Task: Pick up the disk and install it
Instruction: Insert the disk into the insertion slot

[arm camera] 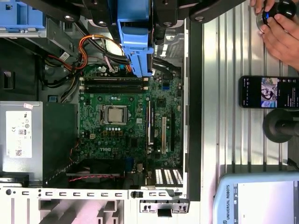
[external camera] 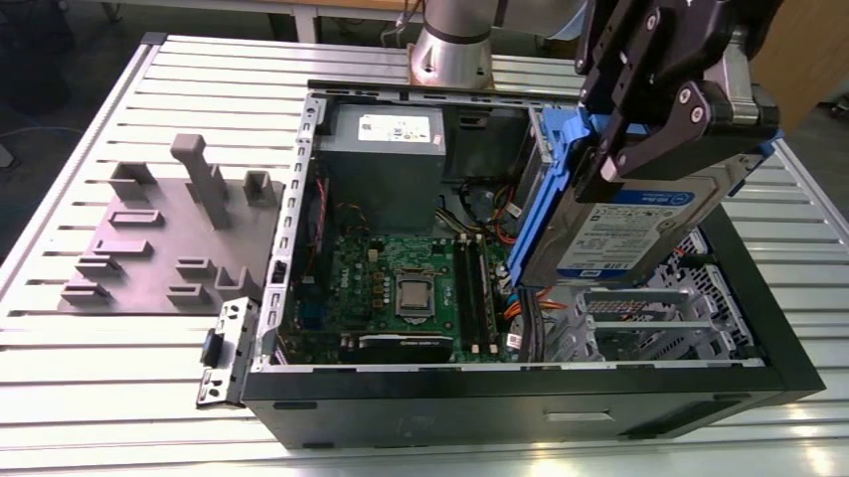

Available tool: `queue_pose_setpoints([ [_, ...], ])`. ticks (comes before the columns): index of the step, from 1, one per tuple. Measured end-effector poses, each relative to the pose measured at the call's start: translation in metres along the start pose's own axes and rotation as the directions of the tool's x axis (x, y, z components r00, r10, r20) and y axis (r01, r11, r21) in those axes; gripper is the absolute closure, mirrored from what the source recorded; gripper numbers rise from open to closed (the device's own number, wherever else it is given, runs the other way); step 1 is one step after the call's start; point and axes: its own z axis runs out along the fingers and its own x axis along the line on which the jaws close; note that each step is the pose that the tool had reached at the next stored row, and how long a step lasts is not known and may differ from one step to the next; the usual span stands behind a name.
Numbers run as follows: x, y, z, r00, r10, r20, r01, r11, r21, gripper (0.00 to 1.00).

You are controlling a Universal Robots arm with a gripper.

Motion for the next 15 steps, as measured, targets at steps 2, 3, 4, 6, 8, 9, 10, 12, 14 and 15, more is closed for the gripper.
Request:
queue_pose_setpoints([
  [2, 0.0000, -0.0001, 0.0000, 1.0000, 0.000, 0.0000, 0.000, 1.0000, 0.0000, 0.64],
  [3, 0.0000, -0.0001, 0.0000, 1.0000, 0.000, 0.0000, 0.000, 1.0000, 0.0000, 0.64],
  [4, 0.0000, -0.0001, 0.0000, 1.0000, 0.000, 0.0000, 0.000, 1.0000, 0.0000, 0.64],
  [6, 0.0005, -0.0001, 0.0003, 1.0000, 0.000, 0.0003, 0.000, 1.0000, 0.0000, 0.64],
  [8, 0.0018, -0.0002, 0.0004, 1.0000, 0.000, 0.0000, 0.000, 1.0000, 0.0000, 0.64],
  [9, 0.0025, -0.0005, 0.0007, 1.0000, 0.000, 0.0000, 0.000, 1.0000, 0.0000, 0.64],
  [10, 0.0030, -0.0013, 0.0012, 1.0000, 0.000, 0.0003, 0.000, 1.0000, 0.0000, 0.64],
  [12, 0.0035, -0.0044, 0.0025, 1.0000, 0.000, 0.0000, 0.000, 1.0000, 0.0000, 0.64],
  [14, 0.0035, -0.0098, 0.0036, 1.0000, 0.000, -0.0001, 0.000, 1.0000, 0.0000, 0.64],
  [15, 0.0035, -0.0132, 0.0041, 1.0000, 0.000, -0.0001, 0.000, 1.0000, -0.0001, 0.64],
])
